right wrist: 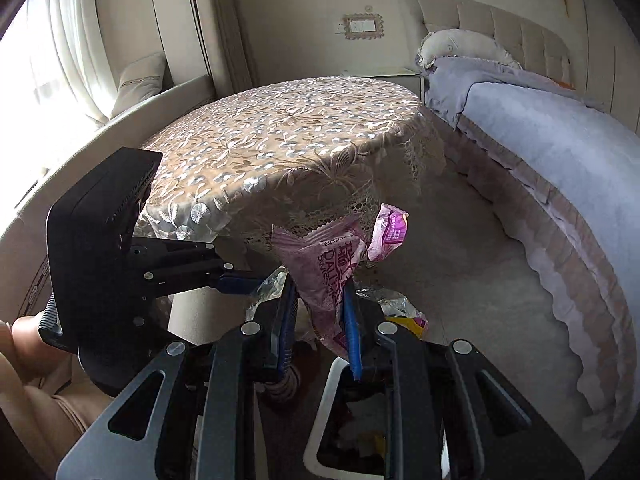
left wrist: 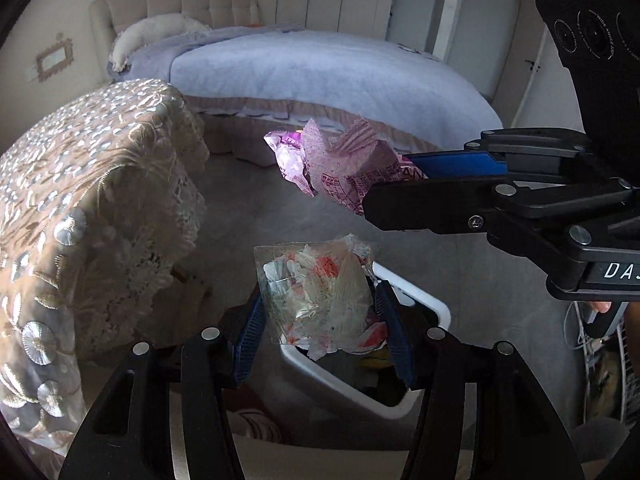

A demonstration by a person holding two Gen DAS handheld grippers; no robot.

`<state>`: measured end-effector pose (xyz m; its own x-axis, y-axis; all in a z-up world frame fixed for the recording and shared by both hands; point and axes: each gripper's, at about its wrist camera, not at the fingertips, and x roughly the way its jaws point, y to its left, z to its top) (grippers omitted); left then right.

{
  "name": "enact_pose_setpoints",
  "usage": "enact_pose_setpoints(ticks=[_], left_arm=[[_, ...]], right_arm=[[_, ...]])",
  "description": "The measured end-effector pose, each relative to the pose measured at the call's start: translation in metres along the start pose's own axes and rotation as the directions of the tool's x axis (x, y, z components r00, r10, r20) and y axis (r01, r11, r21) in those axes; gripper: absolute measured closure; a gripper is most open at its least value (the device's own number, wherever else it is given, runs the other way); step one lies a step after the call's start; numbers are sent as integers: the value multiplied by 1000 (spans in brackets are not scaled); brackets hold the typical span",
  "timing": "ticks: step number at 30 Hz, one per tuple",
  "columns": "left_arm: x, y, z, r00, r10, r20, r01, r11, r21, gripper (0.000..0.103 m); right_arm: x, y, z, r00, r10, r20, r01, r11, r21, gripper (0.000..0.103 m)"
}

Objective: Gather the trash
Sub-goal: 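Carry the clear bag and pink wrapper to the bin and release both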

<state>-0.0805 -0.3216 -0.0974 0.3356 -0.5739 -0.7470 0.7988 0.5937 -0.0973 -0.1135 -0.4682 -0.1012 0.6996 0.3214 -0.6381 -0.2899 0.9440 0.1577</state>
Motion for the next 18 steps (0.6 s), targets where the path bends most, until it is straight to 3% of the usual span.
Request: enact_pose_setpoints(ticks=[9, 18], left_arm=[[50, -28, -4, 992, -60, -110, 68, 995, 67, 49], [101, -36, -20, 960, -145, -240, 157, 987, 29, 49]], right_arm=[[-1, -33, -46, 999, -13, -36, 17, 992, 124, 80], [40, -74, -86, 988, -5, -152, 45, 964, 261, 80]])
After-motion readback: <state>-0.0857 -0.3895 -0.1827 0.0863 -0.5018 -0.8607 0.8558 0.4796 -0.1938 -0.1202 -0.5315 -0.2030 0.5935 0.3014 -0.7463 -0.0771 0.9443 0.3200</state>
